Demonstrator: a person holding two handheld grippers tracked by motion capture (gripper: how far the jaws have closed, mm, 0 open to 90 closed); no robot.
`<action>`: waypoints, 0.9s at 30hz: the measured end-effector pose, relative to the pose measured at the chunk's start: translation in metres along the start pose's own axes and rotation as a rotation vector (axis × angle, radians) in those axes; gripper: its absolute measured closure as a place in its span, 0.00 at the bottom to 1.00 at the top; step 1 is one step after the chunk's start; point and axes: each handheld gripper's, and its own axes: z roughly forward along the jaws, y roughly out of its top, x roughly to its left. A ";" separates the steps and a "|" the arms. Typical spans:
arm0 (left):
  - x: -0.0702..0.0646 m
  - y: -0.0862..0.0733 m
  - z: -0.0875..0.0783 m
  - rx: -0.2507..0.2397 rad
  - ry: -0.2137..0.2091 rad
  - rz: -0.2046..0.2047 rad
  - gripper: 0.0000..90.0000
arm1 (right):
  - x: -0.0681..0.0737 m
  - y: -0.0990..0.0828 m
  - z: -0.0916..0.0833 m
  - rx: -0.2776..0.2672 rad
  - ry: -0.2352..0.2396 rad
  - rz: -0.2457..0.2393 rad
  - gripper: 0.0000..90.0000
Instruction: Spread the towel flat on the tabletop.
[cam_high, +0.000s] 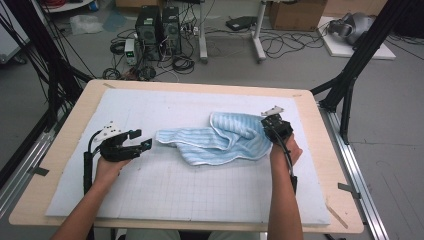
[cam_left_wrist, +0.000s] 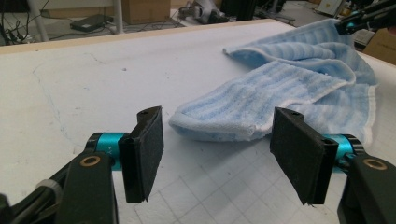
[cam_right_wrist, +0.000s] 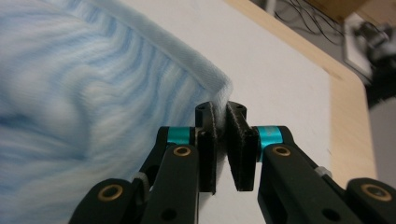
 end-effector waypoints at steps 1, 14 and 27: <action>0.000 0.000 0.000 0.000 0.000 0.000 0.39 | -0.004 -0.005 0.000 0.024 -0.014 0.012 0.92; 0.000 0.000 0.001 -0.003 0.003 -0.005 0.39 | 0.017 -0.010 -0.012 -0.149 0.250 -0.077 0.61; 0.001 0.000 0.000 -0.005 0.005 -0.004 0.39 | 0.103 0.014 -0.006 -0.172 0.593 -0.437 0.65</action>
